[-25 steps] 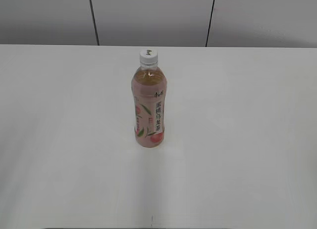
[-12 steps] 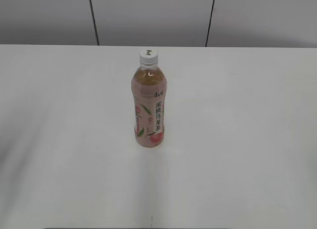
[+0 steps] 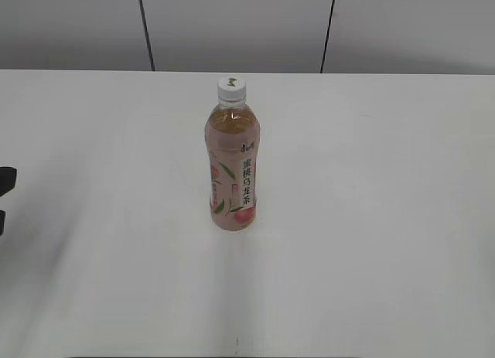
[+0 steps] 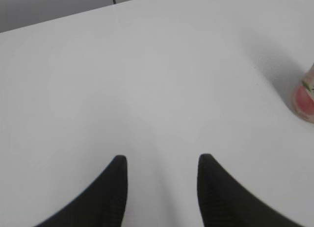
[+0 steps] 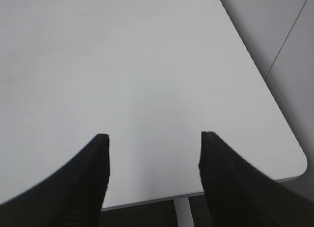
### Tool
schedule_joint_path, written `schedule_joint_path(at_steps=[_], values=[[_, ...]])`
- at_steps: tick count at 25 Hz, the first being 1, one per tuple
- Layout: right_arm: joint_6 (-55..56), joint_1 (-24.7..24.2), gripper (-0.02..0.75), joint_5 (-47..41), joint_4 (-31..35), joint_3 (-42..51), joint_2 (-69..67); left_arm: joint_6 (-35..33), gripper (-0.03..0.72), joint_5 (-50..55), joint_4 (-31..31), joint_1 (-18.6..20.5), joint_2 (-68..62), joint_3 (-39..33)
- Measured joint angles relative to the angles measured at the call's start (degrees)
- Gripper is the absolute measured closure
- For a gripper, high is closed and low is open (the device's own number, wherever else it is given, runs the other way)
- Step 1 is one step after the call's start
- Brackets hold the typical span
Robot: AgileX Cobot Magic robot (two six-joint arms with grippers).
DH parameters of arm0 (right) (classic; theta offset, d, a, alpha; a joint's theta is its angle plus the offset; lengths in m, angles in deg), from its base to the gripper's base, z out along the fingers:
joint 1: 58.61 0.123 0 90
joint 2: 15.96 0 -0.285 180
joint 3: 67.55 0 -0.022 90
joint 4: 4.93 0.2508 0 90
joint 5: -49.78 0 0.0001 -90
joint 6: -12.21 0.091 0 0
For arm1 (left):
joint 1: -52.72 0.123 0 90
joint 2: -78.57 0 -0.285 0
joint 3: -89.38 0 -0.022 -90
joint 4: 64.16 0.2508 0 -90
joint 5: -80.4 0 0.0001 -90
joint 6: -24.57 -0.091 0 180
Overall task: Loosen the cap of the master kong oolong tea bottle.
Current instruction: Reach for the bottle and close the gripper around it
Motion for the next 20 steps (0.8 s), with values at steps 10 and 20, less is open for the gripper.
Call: schedule_joint_path(at_steps=[10,20], values=[[0.05,0.0,0.297,0.0,0.29,0.0,0.0,-0.04,0.365,-8.22,4.04,-14.56,-7.41,0.59],[0.05,0.0,0.297,0.0,0.56,0.0,0.0,0.67,0.305,-10.37,9.91,-17.81,-16.86,4.39]])
